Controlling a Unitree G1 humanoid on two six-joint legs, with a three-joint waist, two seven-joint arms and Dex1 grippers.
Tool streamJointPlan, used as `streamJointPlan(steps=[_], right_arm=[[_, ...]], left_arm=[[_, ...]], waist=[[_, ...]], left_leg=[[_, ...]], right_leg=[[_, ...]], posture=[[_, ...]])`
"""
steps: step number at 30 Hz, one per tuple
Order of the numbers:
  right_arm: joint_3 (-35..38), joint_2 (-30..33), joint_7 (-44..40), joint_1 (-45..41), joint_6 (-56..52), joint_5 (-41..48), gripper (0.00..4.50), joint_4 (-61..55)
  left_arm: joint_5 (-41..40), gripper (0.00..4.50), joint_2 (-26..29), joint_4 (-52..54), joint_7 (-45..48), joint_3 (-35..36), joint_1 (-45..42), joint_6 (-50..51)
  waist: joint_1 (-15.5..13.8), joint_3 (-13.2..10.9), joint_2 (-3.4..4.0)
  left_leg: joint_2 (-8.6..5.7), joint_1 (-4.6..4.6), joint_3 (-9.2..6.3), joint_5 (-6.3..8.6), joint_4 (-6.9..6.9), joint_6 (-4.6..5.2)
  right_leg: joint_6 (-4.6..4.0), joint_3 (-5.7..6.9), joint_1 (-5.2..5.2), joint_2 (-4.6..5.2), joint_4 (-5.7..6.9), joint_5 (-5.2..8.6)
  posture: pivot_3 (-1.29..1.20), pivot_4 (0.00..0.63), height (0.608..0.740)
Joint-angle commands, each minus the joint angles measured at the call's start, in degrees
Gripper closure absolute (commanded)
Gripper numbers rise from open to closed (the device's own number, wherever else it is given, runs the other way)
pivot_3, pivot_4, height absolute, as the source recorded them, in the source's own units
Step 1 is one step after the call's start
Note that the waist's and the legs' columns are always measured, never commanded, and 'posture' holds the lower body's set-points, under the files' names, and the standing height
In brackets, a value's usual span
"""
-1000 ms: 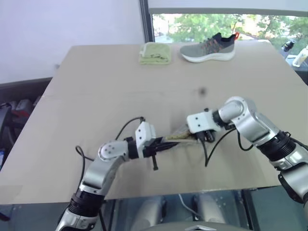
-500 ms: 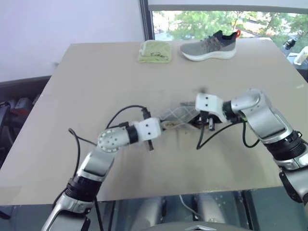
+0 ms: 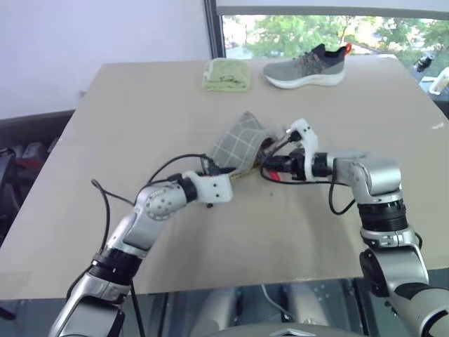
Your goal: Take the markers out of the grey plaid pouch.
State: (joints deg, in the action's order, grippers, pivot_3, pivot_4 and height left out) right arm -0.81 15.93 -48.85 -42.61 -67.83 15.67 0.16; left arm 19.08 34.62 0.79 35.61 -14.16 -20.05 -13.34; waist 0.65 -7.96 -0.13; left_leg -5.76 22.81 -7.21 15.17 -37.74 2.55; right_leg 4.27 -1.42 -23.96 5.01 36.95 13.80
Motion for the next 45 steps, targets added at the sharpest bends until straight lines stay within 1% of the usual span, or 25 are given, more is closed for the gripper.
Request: streamJointPlan(steps=[1, 5, 8, 12, 17, 19, 20, 21, 24, 28, 31, 33, 34, 35, 36, 37, 39, 42, 44, 45], right_arm=[[-3.93, 5.79, -2.37, -0.42, 3.24, 0.76, 4.16, -3.37], [-12.52, 18.15, -7.99, 2.04, 13.09, -3.53, 4.16, -5.02], [-16.36, 25.67, -9.84, 3.69, 18.81, -7.14, 4.16, -5.01], [-14.78, 30.98, -8.35, 5.42, 22.44, -9.49, 4.16, -3.67], [-11.19, 35.15, -6.96, 8.74, 24.69, -10.04, 4.16, -1.98], [-10.07, 35.99, -7.46, 10.49, 24.94, -9.22, 3.16, -2.69], [-9.36, 35.97, -6.91, 11.13, 25.08, -9.12, 2.81, -3.14], [-8.76, 35.81, -6.26, 11.44, 25.26, -9.20, 2.38, -3.39], [-6.14, 34.16, -4.24, 11.17, 25.45, -8.21, 0.89, -3.72], [-2.52, 32.59, -4.66, 11.24, 23.60, -4.00, 0.89, -7.16], [0.96, 31.44, -6.33, 13.33, 20.60, 2.18, 0.85, -13.19], [2.82, 30.51, -6.45, 14.24, 19.32, 5.39, 0.85, -15.79], [4.57, 29.20, -6.68, 15.77, 18.95, 8.48, 0.85, -18.81], [5.78, 28.34, -6.71, 16.89, 18.70, 10.72, 0.85, -20.97], [6.64, 27.76, -6.68, 18.32, 18.47, 12.47, 0.85, -23.35], [7.56, 27.34, -6.80, 20.34, 17.68, 14.59, 0.85, -25.74], [8.79, 27.44, -6.87, 24.32, 17.18, 17.11, 0.85, -28.84], [11.06, 26.98, -8.08, 32.59, 20.09, 19.23, 0.85, -29.95], [12.78, 26.61, -9.66, 38.17, 23.39, 19.23, 0.85, -27.35], [13.46, 26.64, -10.68, 40.53, 25.41, 18.98, 0.85, -25.59]], left_arm=[[1.63, 4.50, 0.73, -0.69, -1.58, 0.51, -0.55, -0.96], [2.98, 4.50, 2.65, -3.30, -3.92, 3.16, -0.24, 0.26], [3.08, 4.50, 4.40, -4.91, -5.69, 5.10, -0.05, 0.34], [1.66, 4.50, 6.74, -5.20, -6.78, 8.69, 1.70, 0.61], [-0.93, 4.50, 9.08, -3.76, -6.35, 12.98, 6.76, 0.62], [-1.68, 4.50, 10.01, -3.12, -6.05, 14.39, 9.02, 0.61], [-2.13, 4.50, 10.47, -2.82, -5.93, 15.12, 10.17, 0.64], [-2.58, 4.50, 10.88, -2.64, -5.83, 15.75, 11.13, 0.55], [-3.40, 4.50, 11.64, -1.96, -5.80, 17.02, 13.27, 0.44], [-5.24, 4.50, 11.90, -1.09, -6.10, 19.12, 15.14, 0.71], [-8.23, 3.57, 11.67, -0.02, -6.15, 22.31, 16.90, 2.13], [-8.70, 2.62, 11.95, 0.30, -6.14, 23.39, 17.81, 2.60], [-9.20, 2.32, 11.76, -0.13, -7.15, 25.36, 18.90, 3.03], [-9.56, 1.70, 11.59, -0.42, -7.90, 26.78, 19.67, 3.37], [-10.52, 1.23, 11.16, -0.52, -8.36, 28.45, 20.72, 3.66], [-15.59, 0.89, 9.37, 0.75, -6.91, 30.71, 22.46, 4.55], [-26.07, 0.03, 6.11, 4.98, -2.85, 33.78, 26.29, 8.12], [-40.82, 0.03, 2.96, 16.31, 2.22, 36.21, 35.59, 19.49], [-47.44, 0.03, 1.69, 24.01, 2.72, 37.01, 41.91, 25.73], [-49.37, 0.03, 1.04, 27.28, 2.30, 37.40, 44.76, 27.86]], waist=[[0.03, 0.00, 0.01], [0.11, -0.01, 0.01], [0.17, -0.01, 0.01], [0.26, -0.01, 0.00], [-0.02, -0.01, 0.00], [-0.06, -0.01, 0.00], [-0.07, -0.01, 0.00], [-0.07, -0.01, 0.00], [0.02, -0.01, 0.01], [0.00, -0.02, 0.01], [-0.04, -0.02, 0.01], [-0.08, -0.01, 0.01], [-0.11, -0.01, 0.00], [-0.13, 0.00, -0.02], [-0.13, 0.00, -0.01], [-0.19, 0.00, -0.01], [-0.18, 0.00, -0.01], [-0.19, 0.02, -0.05], [-0.34, 0.06, -0.19], [-0.43, 0.05, -0.21]], left_leg=[[0.01, 0.00, -0.01, 0.00, 0.00, 0.00], [0.01, 0.00, 0.01, 0.00, -0.01, 0.00], [0.03, 0.00, 0.04, 0.00, -0.01, 0.00], [0.08, 0.00, 0.10, 0.00, 0.00, 0.00], [0.09, 0.00, 0.12, 0.00, 0.01, 0.00], [0.09, 0.01, 0.13, 0.00, 0.01, 0.00], [0.09, 0.01, 0.12, 0.01, 0.02, 0.00], [0.09, 0.01, 0.12, 0.01, 0.02, 0.00], [0.10, 0.00, 0.14, 0.00, 0.03, 0.00], [0.13, -0.04, 0.14, 0.01, 0.03, 0.00], [0.14, -0.02, 0.14, 0.01, 0.10, 0.01], [0.14, -0.02, 0.13, 0.01, 0.15, 0.01], [0.14, -0.02, 0.13, 0.01, 0.16, 0.01], [0.13, -0.01, 0.13, 0.01, 0.17, 0.01], [0.14, -0.02, 0.13, 0.01, 0.19, 0.01], [0.14, -0.03, 0.13, 0.01, 0.22, 0.01], [0.15, -0.04, 0.15, 0.02, 0.27, 0.02], [0.14, -0.06, 0.15, 0.04, 0.24, 0.06], [0.13, -0.07, 0.16, 0.05, 0.22, 0.07], [0.14, -0.08, 0.11, 0.06, 0.22, 0.09]], right_leg=[[0.00, 0.01, 0.00, 0.00, 0.01, 0.00], [0.00, 0.03, -0.03, 0.00, 0.03, 0.00], [0.01, 0.01, -0.05, 0.00, 0.04, 0.00], [0.01, -0.05, -0.08, 0.04, 0.04, 0.00], [0.01, -0.07, -0.08, 0.11, 0.02, 0.00], [0.01, -0.08, -0.08, 0.12, 0.00, 0.00], [0.00, -0.08, -0.08, 0.13, 0.00, 0.00], [0.00, -0.08, -0.08, 0.13, 0.00, 0.00], [0.00, -0.10, -0.07, 0.14, 0.02, 0.00], [0.00, -0.10, -0.06, 0.11, 0.05, 0.00], [0.00, -0.12, -0.08, 0.12, -0.01, 0.00], [0.00, -0.10, -0.07, 0.12, -0.07, 0.00], [0.00, -0.10, -0.06, 0.13, -0.08, 0.00], [0.00, -0.10, -0.06, 0.14, -0.09, 0.00], [0.00, -0.10, -0.05, 0.13, -0.10, 0.00], [0.00, -0.10, -0.06, 0.13, -0.11, 0.00], [0.00, -0.12, -0.06, 0.15, -0.14, 0.00], [0.00, -0.12, 0.05, 0.22, -0.20, 0.00], [0.00, -0.13, 0.08, 0.23, -0.20, 0.00], [0.00, -0.20, 0.14, 0.23, -0.22, 0.00]], posture=[[0.00, 0.150, 0.740], [0.00, 0.150, 0.740], [0.00, 0.150, 0.740], [0.00, 0.150, 0.740], [0.00, 0.150, 0.740], [0.00, 0.150, 0.740], [0.00, 0.150, 0.740], [0.00, 0.150, 0.740], [0.00, 0.150, 0.740], [0.00, 0.150, 0.740], [0.00, 0.150, 0.740], [0.00, 0.150, 0.740], [0.00, 0.150, 0.740], [0.00, 0.150, 0.740], [0.00, 0.150, 0.740], [0.00, 0.150, 0.740], [0.00, 0.150, 0.740], [0.00, 0.150, 0.740], [0.00, 0.150, 0.740], [0.00, 0.150, 0.740]])
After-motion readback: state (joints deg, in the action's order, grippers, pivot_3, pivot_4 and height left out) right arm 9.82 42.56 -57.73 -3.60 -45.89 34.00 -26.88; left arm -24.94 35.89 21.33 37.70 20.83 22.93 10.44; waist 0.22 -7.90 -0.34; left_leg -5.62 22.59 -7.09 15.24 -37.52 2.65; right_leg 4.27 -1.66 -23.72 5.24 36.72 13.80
